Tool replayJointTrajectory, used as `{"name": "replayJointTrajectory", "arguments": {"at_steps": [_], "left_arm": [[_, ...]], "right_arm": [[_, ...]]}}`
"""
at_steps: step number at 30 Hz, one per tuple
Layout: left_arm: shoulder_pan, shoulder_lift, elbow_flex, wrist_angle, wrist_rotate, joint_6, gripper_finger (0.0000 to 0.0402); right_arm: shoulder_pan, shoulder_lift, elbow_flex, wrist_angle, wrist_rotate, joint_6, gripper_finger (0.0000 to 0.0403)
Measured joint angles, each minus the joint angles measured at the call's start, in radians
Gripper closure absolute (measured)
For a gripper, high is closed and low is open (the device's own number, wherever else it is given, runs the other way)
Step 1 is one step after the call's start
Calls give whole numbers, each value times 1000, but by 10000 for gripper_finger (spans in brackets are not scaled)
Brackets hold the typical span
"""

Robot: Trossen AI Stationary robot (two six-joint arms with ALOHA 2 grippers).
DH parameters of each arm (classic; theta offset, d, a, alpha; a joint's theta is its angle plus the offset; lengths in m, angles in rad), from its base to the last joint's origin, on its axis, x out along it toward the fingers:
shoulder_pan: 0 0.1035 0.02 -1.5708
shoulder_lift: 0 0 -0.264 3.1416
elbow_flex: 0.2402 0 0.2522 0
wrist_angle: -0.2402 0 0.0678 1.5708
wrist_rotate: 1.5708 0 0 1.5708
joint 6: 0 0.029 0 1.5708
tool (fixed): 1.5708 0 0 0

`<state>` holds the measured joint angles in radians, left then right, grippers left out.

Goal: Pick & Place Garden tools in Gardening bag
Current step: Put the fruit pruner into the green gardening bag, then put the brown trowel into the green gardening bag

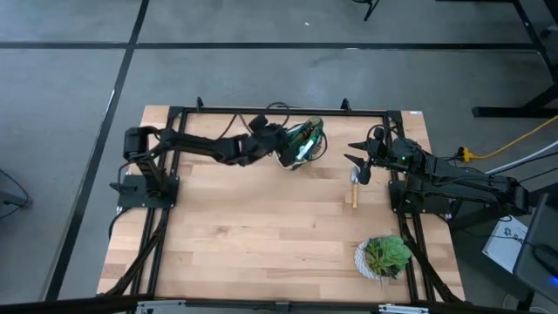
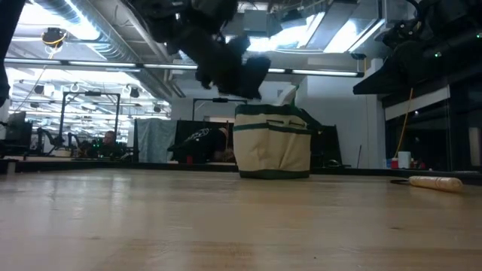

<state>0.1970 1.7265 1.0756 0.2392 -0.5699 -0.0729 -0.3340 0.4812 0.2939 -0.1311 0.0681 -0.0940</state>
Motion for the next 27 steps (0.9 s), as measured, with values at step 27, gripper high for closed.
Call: {"name": "replayJointTrajectory", "arguments": {"at_steps": [27], "left_arm": [[-32,6,21,-146,473,-76,394]], "right_arm": [[0,0,0,0,0,0,217]]}}
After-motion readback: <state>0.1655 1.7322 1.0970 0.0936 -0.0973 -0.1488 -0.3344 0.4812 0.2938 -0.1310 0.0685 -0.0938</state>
